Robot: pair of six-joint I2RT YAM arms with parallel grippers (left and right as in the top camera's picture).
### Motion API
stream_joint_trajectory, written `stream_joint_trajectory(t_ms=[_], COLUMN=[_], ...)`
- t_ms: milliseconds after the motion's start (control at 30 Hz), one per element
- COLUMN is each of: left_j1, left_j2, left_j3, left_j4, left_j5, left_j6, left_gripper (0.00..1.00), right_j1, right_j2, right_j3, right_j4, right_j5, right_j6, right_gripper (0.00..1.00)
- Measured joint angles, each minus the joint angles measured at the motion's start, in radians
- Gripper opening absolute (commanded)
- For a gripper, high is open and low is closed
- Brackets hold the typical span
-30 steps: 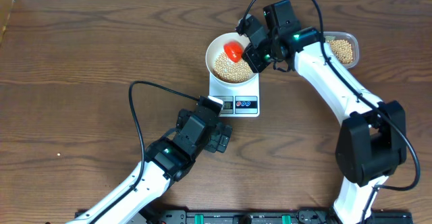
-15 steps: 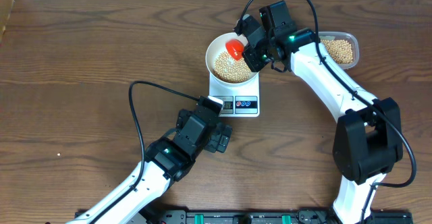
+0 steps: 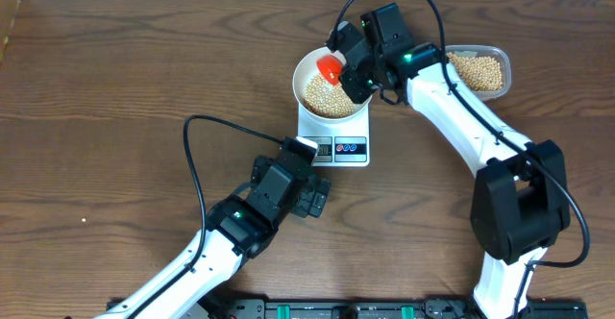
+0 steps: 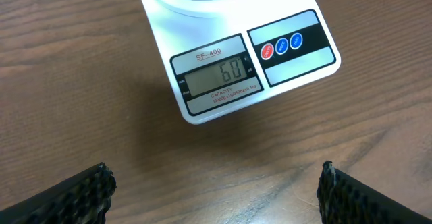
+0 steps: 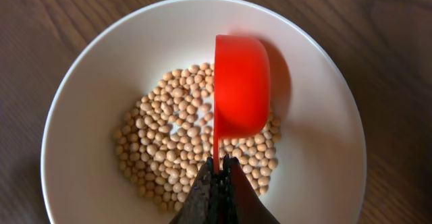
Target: Scoop item into bowl and weigh 50g on scale
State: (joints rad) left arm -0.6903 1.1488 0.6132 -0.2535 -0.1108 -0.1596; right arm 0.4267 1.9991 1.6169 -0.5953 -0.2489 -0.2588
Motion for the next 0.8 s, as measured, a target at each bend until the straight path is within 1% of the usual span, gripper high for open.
stream_joint_trajectory(t_ms=[400,800], left_j1=[0.000,0.000], left_j2=[0.000,0.000], left_j3=[0.000,0.000], left_j4=[0.000,0.000], left_j5=[0.000,0.000], left_j6=[0.000,0.000], left_gripper=[0.98,0.98], right_j1=[0.027,0.039], right_j2=[0.017,0.018], right_j3=[0.000,0.000], right_j4=[0.010,-0.023], right_j5=[0.003,-0.006], right_j6=[-0.008,-0.011], right_gripper=[0.01,0.01])
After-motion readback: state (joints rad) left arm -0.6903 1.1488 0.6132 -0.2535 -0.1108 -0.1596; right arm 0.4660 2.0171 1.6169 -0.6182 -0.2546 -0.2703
